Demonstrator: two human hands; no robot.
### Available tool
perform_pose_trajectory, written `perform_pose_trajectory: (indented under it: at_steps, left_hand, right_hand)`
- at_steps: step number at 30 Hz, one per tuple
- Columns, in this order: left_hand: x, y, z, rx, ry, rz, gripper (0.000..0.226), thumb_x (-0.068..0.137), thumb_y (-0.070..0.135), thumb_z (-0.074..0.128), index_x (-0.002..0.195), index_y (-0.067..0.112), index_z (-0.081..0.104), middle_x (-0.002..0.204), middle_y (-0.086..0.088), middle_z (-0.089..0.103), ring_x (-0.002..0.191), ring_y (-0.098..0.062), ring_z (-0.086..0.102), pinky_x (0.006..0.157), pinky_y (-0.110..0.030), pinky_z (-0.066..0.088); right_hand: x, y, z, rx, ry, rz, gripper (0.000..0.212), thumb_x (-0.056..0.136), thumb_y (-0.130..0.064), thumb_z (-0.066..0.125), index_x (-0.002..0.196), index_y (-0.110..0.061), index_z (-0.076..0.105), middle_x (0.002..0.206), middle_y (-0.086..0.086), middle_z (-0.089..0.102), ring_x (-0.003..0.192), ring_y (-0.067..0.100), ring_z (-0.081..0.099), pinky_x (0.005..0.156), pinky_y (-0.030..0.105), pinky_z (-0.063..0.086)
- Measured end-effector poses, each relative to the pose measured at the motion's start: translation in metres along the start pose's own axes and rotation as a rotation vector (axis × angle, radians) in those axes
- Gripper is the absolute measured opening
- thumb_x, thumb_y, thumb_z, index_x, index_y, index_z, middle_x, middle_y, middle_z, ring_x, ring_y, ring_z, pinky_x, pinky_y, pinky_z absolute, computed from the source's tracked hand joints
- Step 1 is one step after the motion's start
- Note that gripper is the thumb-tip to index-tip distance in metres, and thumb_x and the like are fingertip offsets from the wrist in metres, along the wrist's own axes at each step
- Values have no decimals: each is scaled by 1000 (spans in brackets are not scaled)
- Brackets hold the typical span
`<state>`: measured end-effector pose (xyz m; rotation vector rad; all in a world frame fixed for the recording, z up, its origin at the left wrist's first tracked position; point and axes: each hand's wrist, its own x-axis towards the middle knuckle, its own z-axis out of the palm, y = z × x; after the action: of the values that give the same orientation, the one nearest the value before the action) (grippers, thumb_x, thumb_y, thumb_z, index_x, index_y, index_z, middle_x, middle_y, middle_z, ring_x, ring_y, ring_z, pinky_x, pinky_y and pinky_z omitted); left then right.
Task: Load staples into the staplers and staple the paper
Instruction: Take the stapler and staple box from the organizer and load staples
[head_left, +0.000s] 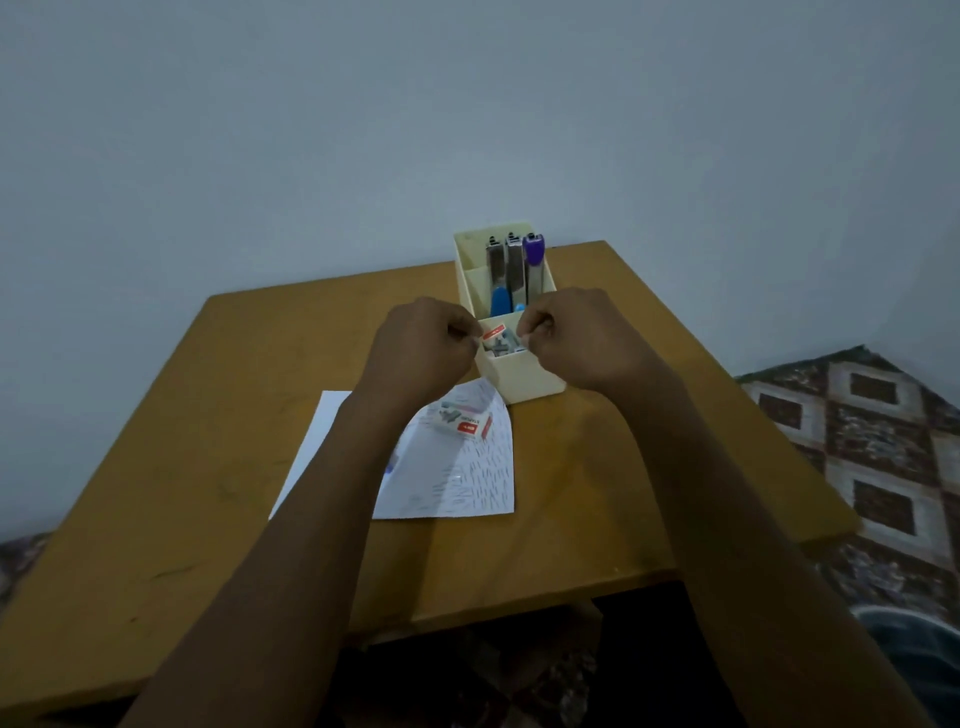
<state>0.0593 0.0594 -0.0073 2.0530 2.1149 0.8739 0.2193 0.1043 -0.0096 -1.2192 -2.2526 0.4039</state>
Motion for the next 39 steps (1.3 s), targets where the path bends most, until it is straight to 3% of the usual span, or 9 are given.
perform_pose_trajectory:
  at_steps: [8, 12, 15, 20, 25, 29, 33, 39]
  left_hand:
    - [-6, -14, -2, -55, -6, -26, 16, 87, 14, 61, 98, 17, 72, 99, 2, 69, 83, -8, 55, 62, -8, 34]
    - [-19, -33, -4, -16, -292, -57, 32, 81, 12, 71, 111, 23, 66, 119, 4, 61, 95, -11, 54, 64, -12, 40]
    - [-29, -41, -3, 100, -481, 25, 45, 80, 17, 74, 123, 21, 62, 128, 2, 58, 100, -8, 47, 71, -15, 39]
    - [-34, -50, -4, 67, -395, 25, 37, 81, 17, 73, 117, 15, 65, 117, -4, 62, 93, -12, 52, 79, -25, 44]
    - [-30, -76, -15, 38, -305, -16, 38, 82, 10, 70, 120, 12, 62, 116, -7, 61, 99, -18, 56, 82, -29, 48]
    - [-26, -100, -20, -33, -179, -81, 35, 81, 22, 75, 114, 18, 64, 112, 0, 63, 91, -9, 58, 69, -15, 47]
    - [-19, -113, -25, -90, -113, -120, 33, 79, 16, 76, 110, 16, 66, 110, 2, 63, 85, -9, 58, 61, -6, 41]
    - [-5, -125, -21, -149, -118, -128, 32, 77, 14, 77, 107, 17, 67, 111, 2, 65, 85, -13, 63, 69, -17, 47]
  right_hand:
    - [-7, 0, 14, 50, 52, 16, 18, 89, -9, 57, 104, -12, 66, 101, 2, 64, 86, 7, 52, 76, 16, 41]
    - [-20, -10, 17, 128, 145, -45, 10, 86, -11, 62, 96, -12, 64, 89, -2, 61, 77, 8, 55, 72, 20, 49]
    - [-27, -16, 26, 120, 0, -45, 8, 87, -12, 62, 94, -14, 64, 88, -2, 65, 78, 9, 58, 76, 22, 51]
    - [-31, -28, 53, 65, -131, -74, 16, 87, -13, 59, 103, -13, 60, 102, 5, 66, 94, 17, 60, 83, 30, 51]
    - [-19, -42, 72, 73, -98, -77, 23, 86, -14, 62, 107, -13, 54, 111, 5, 59, 100, 18, 56, 83, 29, 48]
    - [0, -45, 83, 89, -129, -63, 29, 87, -13, 62, 113, -16, 50, 115, 4, 57, 101, 15, 55, 82, 25, 48]
    - [19, -41, 88, 76, -173, -16, 35, 89, -14, 59, 122, -18, 48, 122, 4, 56, 104, 17, 56, 91, 30, 49]
    - [43, -22, 87, 122, -132, 7, 21, 89, -14, 59, 110, -18, 55, 97, -3, 58, 80, 7, 53, 68, 13, 41]
